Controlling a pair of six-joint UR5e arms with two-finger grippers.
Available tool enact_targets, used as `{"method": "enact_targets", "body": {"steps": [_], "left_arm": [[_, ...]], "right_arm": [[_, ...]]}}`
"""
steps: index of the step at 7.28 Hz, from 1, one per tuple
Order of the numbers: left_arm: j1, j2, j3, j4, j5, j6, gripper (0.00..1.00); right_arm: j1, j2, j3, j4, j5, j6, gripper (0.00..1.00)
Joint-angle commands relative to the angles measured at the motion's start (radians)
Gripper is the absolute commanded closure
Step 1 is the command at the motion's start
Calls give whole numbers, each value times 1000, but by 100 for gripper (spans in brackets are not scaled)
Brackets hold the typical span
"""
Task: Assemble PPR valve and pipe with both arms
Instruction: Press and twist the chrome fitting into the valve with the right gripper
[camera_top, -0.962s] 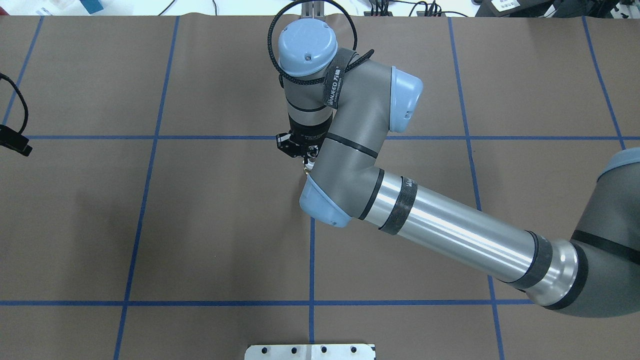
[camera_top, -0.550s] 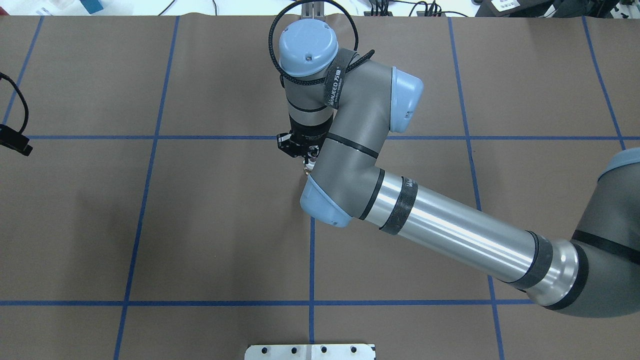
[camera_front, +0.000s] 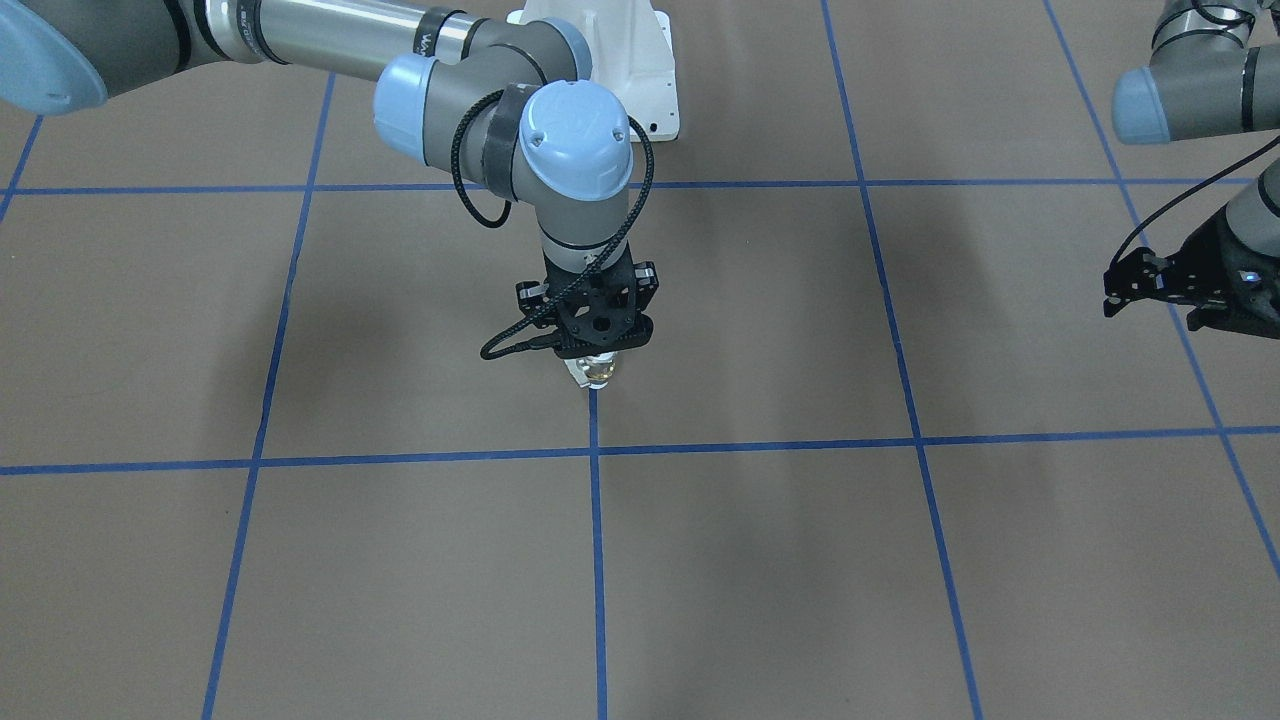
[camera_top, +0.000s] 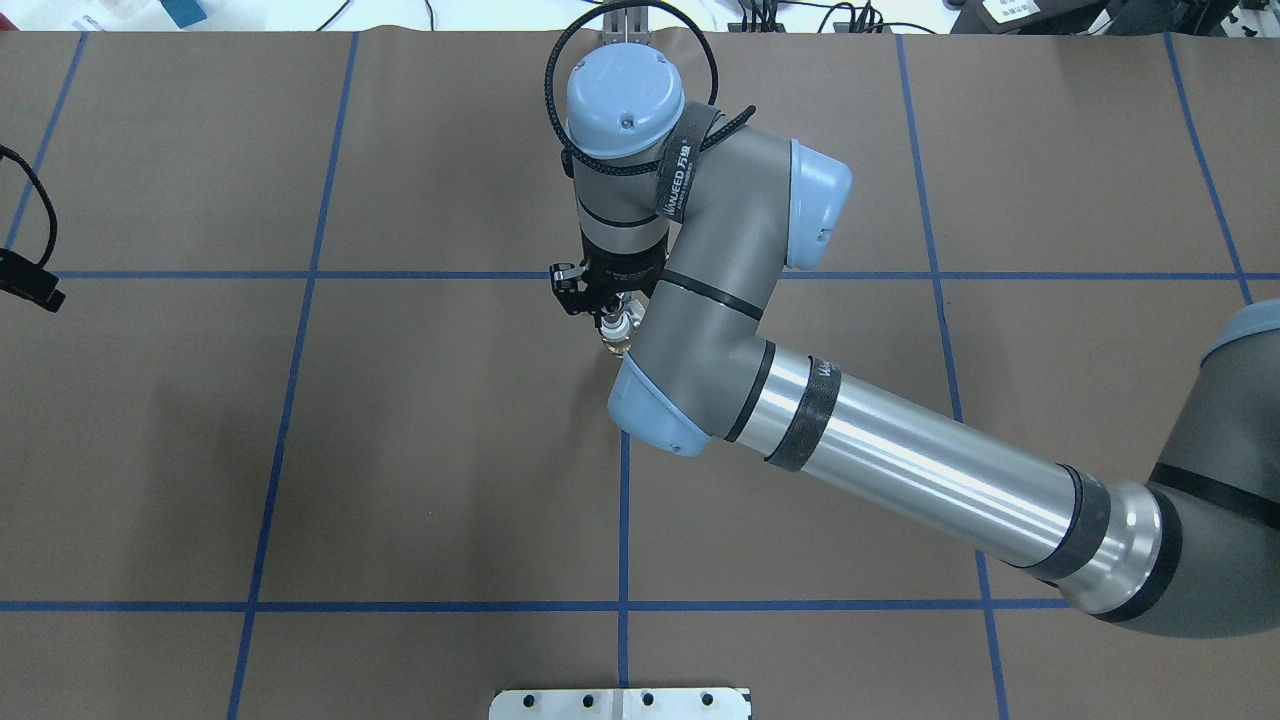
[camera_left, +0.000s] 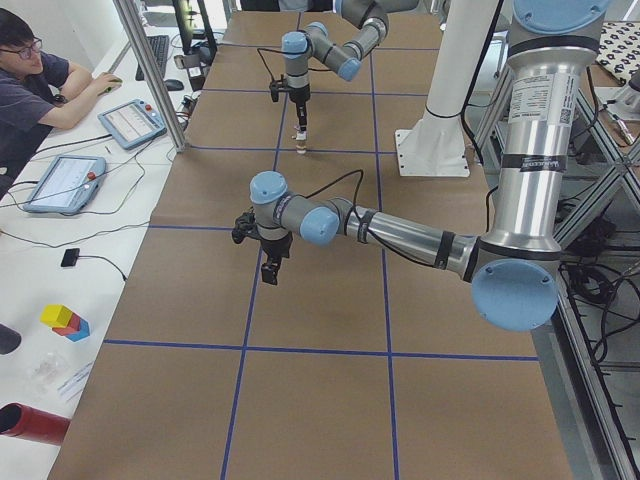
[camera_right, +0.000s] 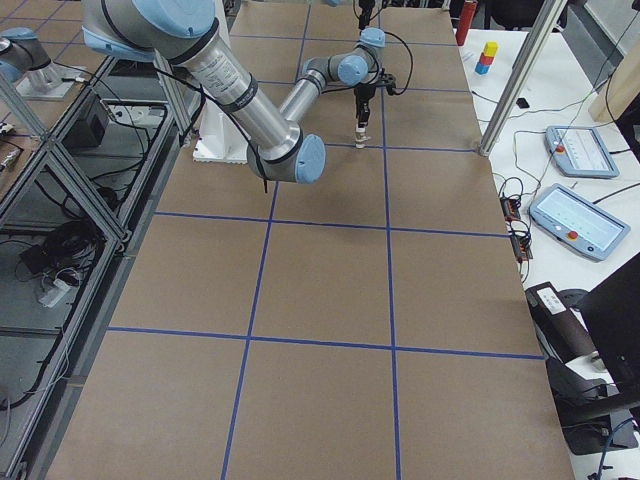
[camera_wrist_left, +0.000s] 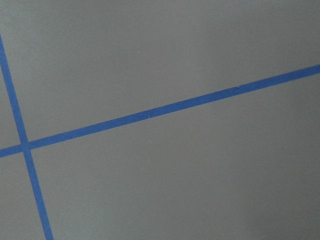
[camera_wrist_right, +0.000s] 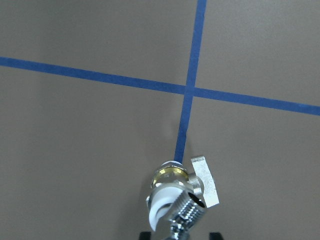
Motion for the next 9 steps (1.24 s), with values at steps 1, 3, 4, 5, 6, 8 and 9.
{"method": "enact_targets", "body": {"steps": [1,3,4,5,6,8,9], "left_arm": [[1,0,0,0,0,0,0],[1,0,0,0,0,0,0],[1,0,0,0,0,0,0],[1,0,0,0,0,-2,0],[1,0,0,0,0,-2,0],[1,-2,0,0,0,-2,0],[0,-2,0,0,0,-2,0]], "right_arm": [[0,-3,0,7,0,0,35],[0,-3,0,7,0,2,39],[0,-3,0,7,0,2,40],[2,-3,0,7,0,0,39],[0,-3,2,7,0,0,38],[2,0,3,14,0,2,28],[3,2,6,16,0,16,13]]}}
